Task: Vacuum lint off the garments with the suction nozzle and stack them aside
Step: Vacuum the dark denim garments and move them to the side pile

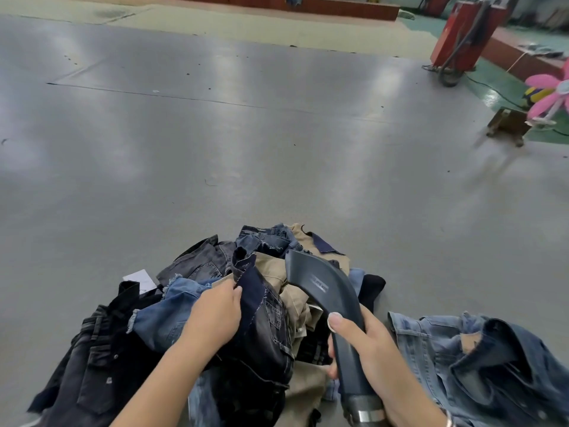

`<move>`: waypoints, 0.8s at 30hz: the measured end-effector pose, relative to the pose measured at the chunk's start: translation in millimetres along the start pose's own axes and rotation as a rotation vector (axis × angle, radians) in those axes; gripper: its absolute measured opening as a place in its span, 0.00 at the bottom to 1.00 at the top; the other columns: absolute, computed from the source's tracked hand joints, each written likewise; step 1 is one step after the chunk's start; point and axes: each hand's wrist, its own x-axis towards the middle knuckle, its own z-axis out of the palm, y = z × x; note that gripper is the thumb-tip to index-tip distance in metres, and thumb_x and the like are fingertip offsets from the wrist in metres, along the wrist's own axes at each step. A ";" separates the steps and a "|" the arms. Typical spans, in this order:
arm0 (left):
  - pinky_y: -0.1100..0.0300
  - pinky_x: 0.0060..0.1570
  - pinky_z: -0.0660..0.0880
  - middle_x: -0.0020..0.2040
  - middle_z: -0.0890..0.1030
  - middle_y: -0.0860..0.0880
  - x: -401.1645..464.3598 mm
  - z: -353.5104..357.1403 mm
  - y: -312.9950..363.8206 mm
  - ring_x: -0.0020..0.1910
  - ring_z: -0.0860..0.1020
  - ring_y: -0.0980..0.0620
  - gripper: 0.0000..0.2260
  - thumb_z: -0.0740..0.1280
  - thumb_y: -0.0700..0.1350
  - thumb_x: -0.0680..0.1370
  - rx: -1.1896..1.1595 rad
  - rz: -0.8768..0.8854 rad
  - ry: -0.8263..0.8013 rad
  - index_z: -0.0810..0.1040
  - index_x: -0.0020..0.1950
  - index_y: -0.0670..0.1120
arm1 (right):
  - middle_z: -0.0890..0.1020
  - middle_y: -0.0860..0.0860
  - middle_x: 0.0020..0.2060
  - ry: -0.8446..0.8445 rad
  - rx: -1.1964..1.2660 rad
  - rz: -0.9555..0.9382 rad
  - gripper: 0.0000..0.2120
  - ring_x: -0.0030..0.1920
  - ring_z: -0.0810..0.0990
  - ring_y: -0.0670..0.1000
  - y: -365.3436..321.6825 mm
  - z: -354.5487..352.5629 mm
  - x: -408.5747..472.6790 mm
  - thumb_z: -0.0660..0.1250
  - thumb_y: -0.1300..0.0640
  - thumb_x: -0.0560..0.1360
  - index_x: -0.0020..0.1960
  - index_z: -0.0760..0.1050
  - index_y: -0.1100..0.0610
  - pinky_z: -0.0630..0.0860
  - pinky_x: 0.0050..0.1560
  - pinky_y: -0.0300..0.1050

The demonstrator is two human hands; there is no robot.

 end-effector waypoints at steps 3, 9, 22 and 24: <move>0.53 0.52 0.74 0.51 0.82 0.45 1.1 -0.2 0.8 0.53 0.79 0.45 0.14 0.58 0.50 0.82 -0.401 -0.124 -0.089 0.79 0.51 0.42 | 0.77 0.57 0.30 -0.016 0.023 0.018 0.10 0.27 0.76 0.57 -2.1 3.7 -3.6 0.67 0.52 0.74 0.53 0.74 0.54 0.75 0.30 0.46; 0.56 0.41 0.75 0.40 0.83 0.46 -4.6 -3.2 10.2 0.40 0.79 0.49 0.12 0.62 0.49 0.81 -1.043 -0.211 -0.034 0.79 0.43 0.45 | 0.80 0.55 0.32 -0.154 0.041 0.075 0.21 0.30 0.79 0.54 10.8 13.4 -24.6 0.74 0.46 0.66 0.56 0.76 0.50 0.75 0.34 0.44; 0.56 0.39 0.76 0.47 0.84 0.47 -3.8 -10.8 22.8 0.41 0.82 0.50 0.09 0.60 0.51 0.81 -1.462 -0.247 -0.048 0.78 0.54 0.49 | 0.84 0.49 0.40 -0.208 0.047 0.034 0.26 0.39 0.83 0.48 14.7 25.7 -23.9 0.74 0.44 0.61 0.58 0.76 0.45 0.76 0.40 0.38; 0.54 0.44 0.76 0.48 0.85 0.48 -7.4 -10.0 24.3 0.46 0.81 0.49 0.10 0.61 0.51 0.81 -1.458 -0.245 -0.067 0.78 0.55 0.49 | 0.80 0.56 0.32 -0.206 0.093 0.056 0.22 0.28 0.78 0.55 11.7 24.5 -19.5 0.73 0.46 0.64 0.56 0.77 0.50 0.75 0.30 0.44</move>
